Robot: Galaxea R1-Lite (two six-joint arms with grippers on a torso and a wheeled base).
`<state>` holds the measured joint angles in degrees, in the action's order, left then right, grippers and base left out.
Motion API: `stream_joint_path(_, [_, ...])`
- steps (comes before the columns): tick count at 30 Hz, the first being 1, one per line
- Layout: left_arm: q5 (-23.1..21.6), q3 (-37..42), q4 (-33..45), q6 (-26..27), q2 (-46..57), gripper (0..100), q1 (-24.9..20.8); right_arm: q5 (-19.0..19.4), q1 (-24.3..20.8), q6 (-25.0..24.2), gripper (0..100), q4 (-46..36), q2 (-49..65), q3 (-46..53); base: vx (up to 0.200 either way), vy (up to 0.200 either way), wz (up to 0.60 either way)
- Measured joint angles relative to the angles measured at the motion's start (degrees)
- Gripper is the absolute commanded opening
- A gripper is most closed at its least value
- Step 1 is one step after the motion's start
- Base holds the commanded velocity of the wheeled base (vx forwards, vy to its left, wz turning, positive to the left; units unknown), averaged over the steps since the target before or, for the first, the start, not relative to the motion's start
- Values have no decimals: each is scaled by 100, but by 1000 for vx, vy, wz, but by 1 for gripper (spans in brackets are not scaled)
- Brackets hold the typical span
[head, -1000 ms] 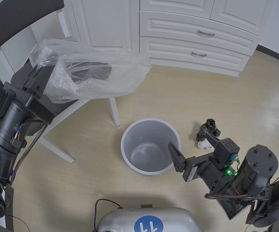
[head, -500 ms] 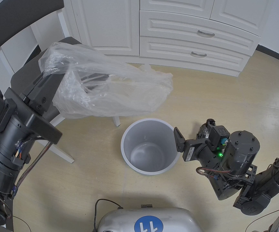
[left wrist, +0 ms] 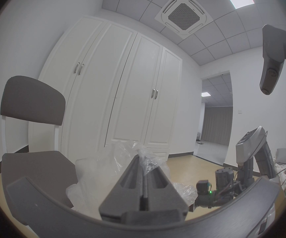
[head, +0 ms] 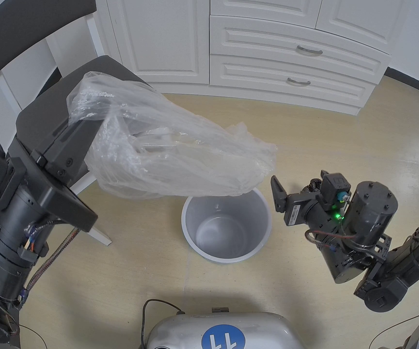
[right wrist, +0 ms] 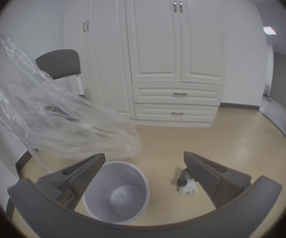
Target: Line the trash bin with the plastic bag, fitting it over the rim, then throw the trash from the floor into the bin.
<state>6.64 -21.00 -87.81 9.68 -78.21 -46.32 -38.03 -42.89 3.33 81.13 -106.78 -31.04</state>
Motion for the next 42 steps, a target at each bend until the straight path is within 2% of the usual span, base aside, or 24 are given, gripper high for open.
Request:
stream_joint_path(3, [2, 11, 2, -2, 0, 0, -20, 190, 215, 291, 100, -11, 151, -74, 0, 0, 0])
stream_joint_path(7, [0, 20, 2, 0, 24, 0, -69, 319, 527, 301, 100, -30, 256, -104, 0, 0, 0])
stream_joint_path(10, [2, 23, 2, 0, 44, 0, -100, 347, 588, 252, 100, -15, 155, -83, 0, 0, 0])
stream_joint_path(17, [13, 28, 2, 83, 115, 0, -188, 401, 494, 202, 100, 7, -232, 54, 0, 0, 0])
stream_joint_path(27, [5, 32, 2, 167, 276, 0, -255, 407, 155, -185, 100, -93, -616, -2, 0, 0, 0])
stream_joint_path(35, [2, 34, 2, 176, 324, 0, -265, 539, 138, -753, 100, -1070, -502, -316, 0, 0, 0])
stream_joint_path(38, [0, 34, 2, 178, 339, 0, -265, 842, 149, -1107, 100, -1705, -312, -407, 0, 0, 0])
stream_joint_path(42, [2, 34, 0, 193, 369, 0, -273, 1524, 171, -1696, 100, -2694, 61, -527, 0, 0, 0])
